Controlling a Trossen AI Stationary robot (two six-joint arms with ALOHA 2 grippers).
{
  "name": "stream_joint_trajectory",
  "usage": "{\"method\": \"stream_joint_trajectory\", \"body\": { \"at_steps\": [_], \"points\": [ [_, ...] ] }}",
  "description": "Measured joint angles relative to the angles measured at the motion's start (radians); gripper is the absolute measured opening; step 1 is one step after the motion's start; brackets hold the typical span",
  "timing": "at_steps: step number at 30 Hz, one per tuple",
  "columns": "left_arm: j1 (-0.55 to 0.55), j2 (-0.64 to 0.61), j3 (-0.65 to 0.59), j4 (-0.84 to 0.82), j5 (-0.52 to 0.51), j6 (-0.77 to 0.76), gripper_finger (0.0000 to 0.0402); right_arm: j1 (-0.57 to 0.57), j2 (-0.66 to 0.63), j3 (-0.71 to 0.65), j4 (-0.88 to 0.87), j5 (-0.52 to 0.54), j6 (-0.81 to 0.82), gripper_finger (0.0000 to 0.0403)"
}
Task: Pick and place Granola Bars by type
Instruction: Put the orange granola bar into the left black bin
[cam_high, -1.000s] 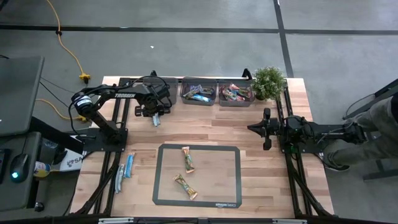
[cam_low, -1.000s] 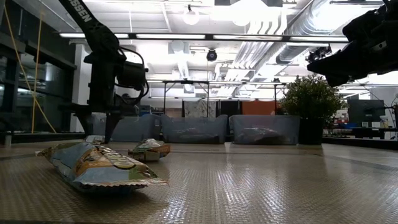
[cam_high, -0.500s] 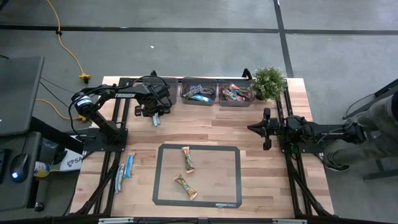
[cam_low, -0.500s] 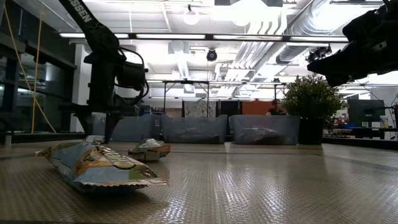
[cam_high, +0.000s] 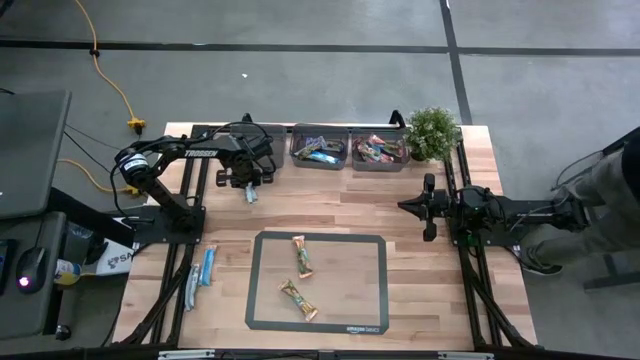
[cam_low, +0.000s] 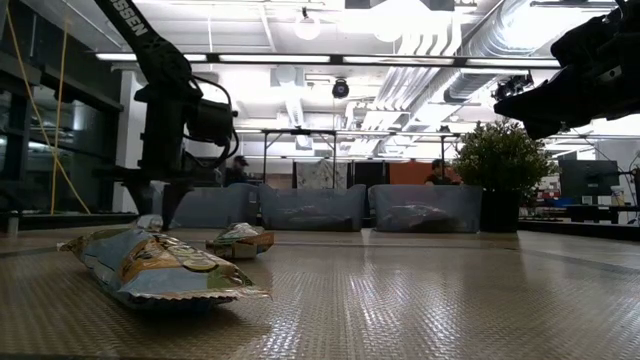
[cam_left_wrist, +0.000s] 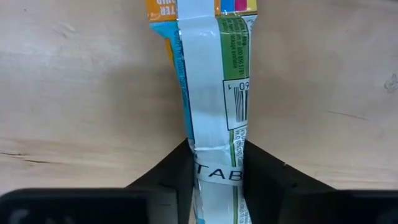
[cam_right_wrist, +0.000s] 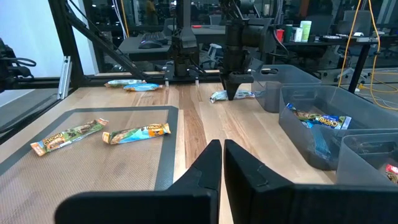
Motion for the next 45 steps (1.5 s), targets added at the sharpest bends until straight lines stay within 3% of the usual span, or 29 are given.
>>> {"method": "stream_joint_trajectory", "body": {
  "at_steps": [10,24,30,37,45],
  "points": [
    [-0.006,-0.030,-0.004,0.002,0.038,0.089,0.0076,0.000,0.000,0.000,0.000,0.000,0.000,0.0003],
    [-0.144,-0.111,-0.004,0.086,0.267,0.311,0.0076,0.000,0.000,0.000,0.000,0.000,0.000,0.0002],
    [-0.202,-0.116,-0.003,0.333,0.394,0.353,0.0076,0.000,0.000,0.000,0.000,0.000,0.000,0.0004],
    [-0.224,-0.175,0.000,0.686,0.626,0.389,0.0076,0.000,0.000,0.000,0.000,0.000,0.000,0.0001],
    [-0.223,-0.262,0.000,1.061,0.895,0.292,0.0076,0.000,-0.001,0.000,0.000,0.000,0.000,0.0002]
  ]
}}
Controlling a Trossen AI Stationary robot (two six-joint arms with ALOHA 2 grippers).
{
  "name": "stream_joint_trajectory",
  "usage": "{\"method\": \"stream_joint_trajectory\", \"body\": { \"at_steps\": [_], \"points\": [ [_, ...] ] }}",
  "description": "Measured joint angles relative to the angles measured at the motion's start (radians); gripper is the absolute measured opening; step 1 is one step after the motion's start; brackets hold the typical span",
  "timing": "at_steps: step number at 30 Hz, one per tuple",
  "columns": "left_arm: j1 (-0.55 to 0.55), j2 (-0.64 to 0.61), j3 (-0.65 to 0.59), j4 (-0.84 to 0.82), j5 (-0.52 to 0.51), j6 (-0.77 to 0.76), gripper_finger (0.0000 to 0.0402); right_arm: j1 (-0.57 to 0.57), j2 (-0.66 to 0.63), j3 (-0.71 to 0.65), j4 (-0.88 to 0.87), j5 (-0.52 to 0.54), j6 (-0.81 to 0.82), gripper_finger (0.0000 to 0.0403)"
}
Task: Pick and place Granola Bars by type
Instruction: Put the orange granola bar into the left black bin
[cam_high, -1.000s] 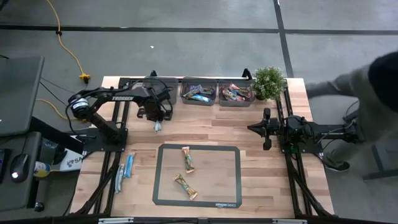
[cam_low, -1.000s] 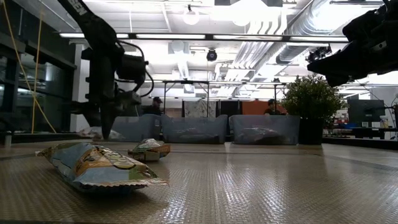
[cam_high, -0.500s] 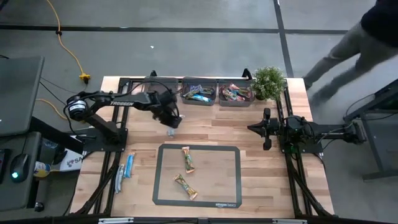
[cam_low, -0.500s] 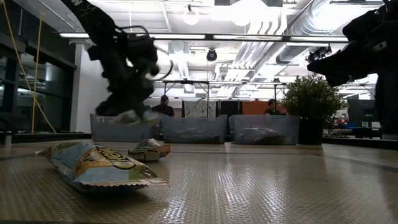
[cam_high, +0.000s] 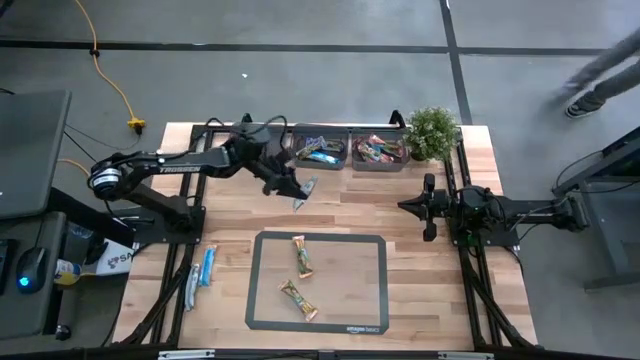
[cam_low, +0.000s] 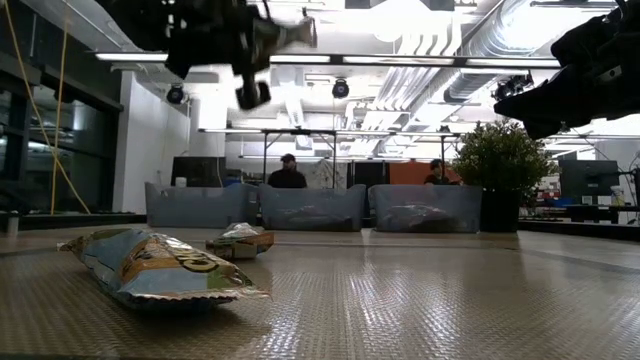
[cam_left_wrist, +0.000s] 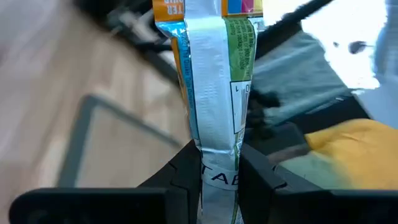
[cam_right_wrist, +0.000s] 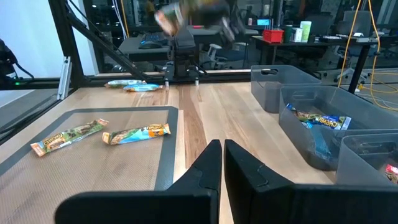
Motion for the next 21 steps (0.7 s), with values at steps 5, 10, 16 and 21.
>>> {"method": "stream_joint_trajectory", "body": {
  "at_steps": [5,10,16,21],
  "points": [
    [0.019,-0.062,0.000,0.165,0.010,-0.044,0.0076,0.000,0.000,0.000,0.000,0.000,0.000,0.0001],
    [0.094,-0.141,0.000,0.215,-0.092,-0.051,0.0076,0.000,0.000,0.000,0.000,0.000,0.000,0.0002],
    [0.225,-0.228,0.000,0.220,-0.257,-0.028,0.0076,0.000,0.000,0.000,0.000,0.000,0.000,0.0001],
    [0.326,-0.274,0.000,0.203,-0.443,-0.044,0.0076,0.000,0.000,0.000,0.000,0.000,0.000,0.0005]
  ]
}}
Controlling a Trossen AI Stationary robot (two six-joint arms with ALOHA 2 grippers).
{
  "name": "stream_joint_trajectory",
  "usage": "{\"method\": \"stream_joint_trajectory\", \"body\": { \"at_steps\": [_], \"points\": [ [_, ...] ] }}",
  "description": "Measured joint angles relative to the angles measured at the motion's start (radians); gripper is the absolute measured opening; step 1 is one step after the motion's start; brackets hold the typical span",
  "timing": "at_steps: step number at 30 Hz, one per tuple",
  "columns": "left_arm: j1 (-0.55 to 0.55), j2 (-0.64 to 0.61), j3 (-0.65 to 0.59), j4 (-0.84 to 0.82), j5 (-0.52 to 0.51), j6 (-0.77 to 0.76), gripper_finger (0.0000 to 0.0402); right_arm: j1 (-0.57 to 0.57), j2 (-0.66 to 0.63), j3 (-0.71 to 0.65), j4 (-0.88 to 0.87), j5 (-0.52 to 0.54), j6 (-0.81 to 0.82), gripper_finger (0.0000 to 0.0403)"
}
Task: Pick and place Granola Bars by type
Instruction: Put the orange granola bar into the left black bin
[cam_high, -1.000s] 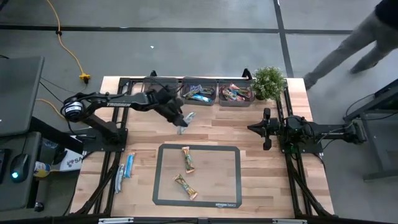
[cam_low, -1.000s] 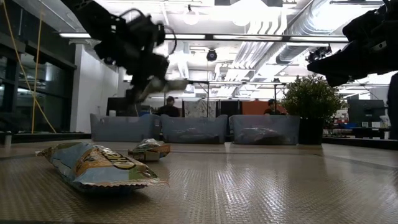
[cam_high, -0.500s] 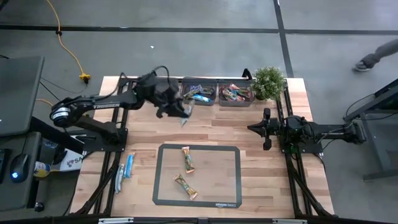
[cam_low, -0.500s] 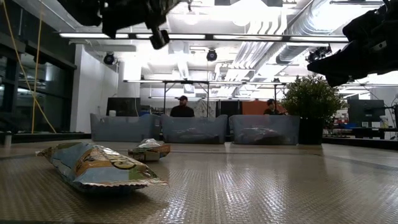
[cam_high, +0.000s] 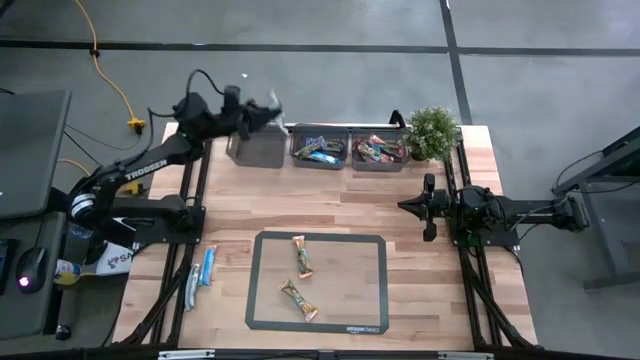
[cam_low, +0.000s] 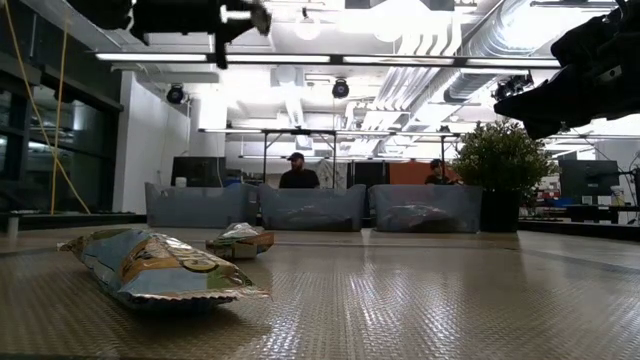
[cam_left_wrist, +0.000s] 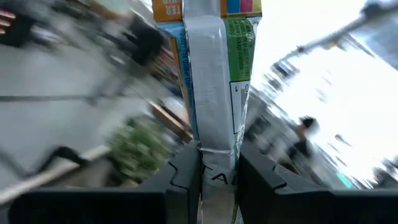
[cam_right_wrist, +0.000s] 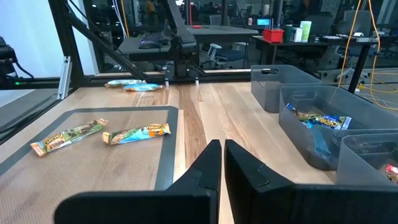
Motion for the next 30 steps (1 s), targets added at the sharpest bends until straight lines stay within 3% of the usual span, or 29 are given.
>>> {"method": "stream_joint_trajectory", "body": {
  "at_steps": [6,10,14,19,23,30],
  "points": [
    [0.069,-0.007,0.000,-0.111,-0.189,-0.112,0.0076,0.000,0.000,0.000,0.000,0.000,0.000,0.0001],
    [0.073,-0.007,0.000,-0.340,-0.348,-0.213,0.0076,0.000,0.000,0.000,0.000,0.000,0.000,0.0003],
    [0.072,-0.006,0.000,-0.624,-0.534,-0.406,0.0076,0.000,0.000,0.000,0.000,0.000,0.000,0.0002],
    [0.072,-0.006,0.000,-0.797,-0.723,-0.575,0.0076,0.000,0.000,0.000,0.000,0.000,0.000,0.0005],
    [0.072,-0.003,0.000,-0.796,-0.794,-0.713,0.0076,0.000,0.000,0.000,0.000,0.000,0.000,0.0003],
    [0.022,0.085,0.000,-0.796,-0.803,-0.881,0.0076,0.000,0.000,0.000,0.000,0.000,0.000,0.0002]
  ]
}}
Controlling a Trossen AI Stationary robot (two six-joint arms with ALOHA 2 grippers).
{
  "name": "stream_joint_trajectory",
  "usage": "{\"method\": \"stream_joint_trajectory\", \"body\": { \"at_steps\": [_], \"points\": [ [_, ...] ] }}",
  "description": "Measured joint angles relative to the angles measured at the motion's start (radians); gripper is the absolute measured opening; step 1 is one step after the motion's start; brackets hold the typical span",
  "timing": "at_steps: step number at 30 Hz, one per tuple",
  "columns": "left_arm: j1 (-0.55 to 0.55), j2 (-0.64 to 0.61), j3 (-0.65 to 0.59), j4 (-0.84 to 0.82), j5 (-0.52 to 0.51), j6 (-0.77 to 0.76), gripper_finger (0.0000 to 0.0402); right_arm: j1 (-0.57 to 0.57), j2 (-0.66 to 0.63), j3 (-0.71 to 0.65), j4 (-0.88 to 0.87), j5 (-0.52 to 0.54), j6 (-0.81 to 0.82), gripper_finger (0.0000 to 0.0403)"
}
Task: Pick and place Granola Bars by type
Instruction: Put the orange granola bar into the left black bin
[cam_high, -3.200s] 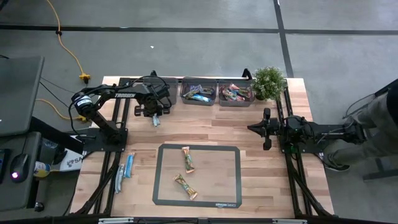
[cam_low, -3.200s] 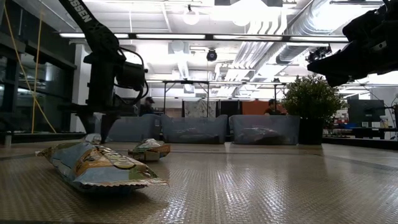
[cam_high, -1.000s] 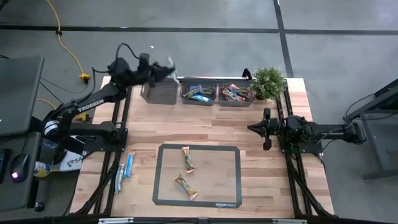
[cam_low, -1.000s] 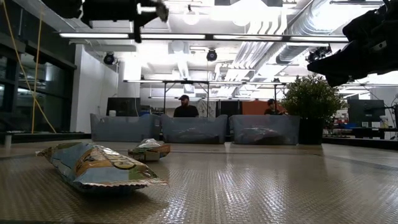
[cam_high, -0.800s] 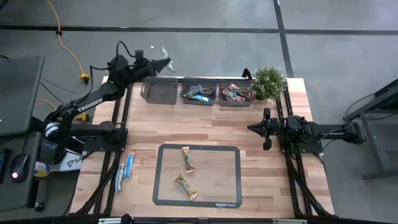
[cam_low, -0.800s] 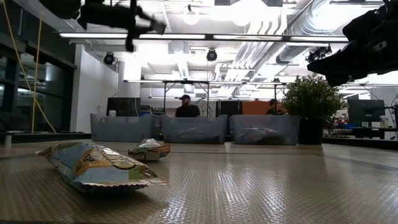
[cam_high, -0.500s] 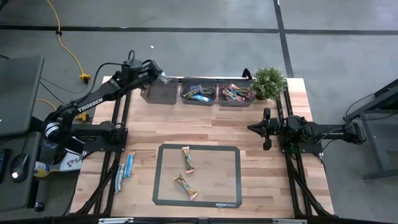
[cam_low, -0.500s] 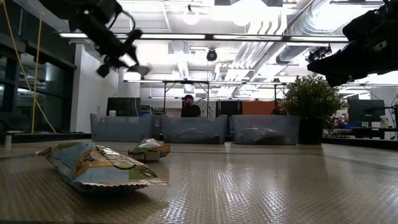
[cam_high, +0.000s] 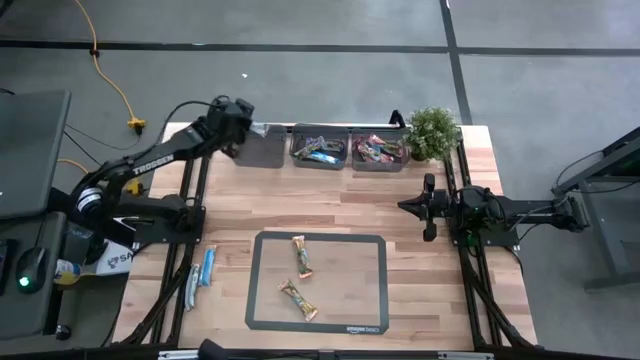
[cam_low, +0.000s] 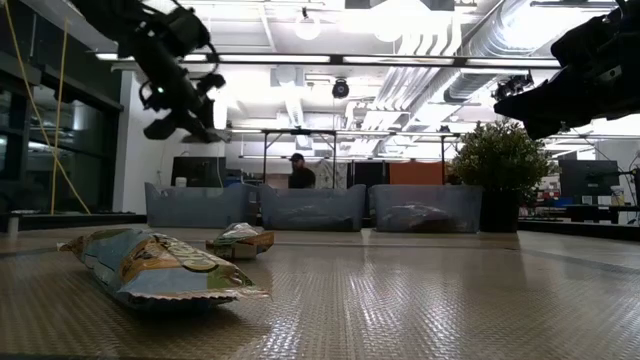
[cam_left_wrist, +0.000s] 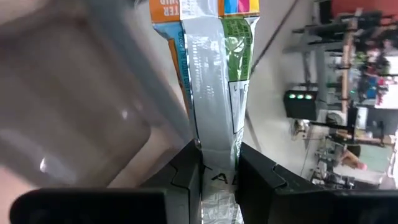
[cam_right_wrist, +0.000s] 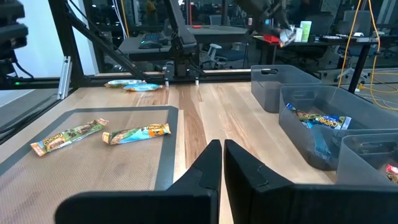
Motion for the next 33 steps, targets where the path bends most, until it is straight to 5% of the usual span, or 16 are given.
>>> {"method": "stream_joint_trajectory", "body": {
  "at_steps": [12,33],
  "points": [
    [-0.178,0.194,0.000,0.000,-0.207,-0.497,0.0076,0.000,0.000,0.000,0.000,0.000,0.000,0.0003],
    [-0.178,0.201,0.000,-0.077,-0.236,-0.500,0.0076,0.000,0.000,0.000,0.000,0.000,0.000,0.0003]
  ]
}}
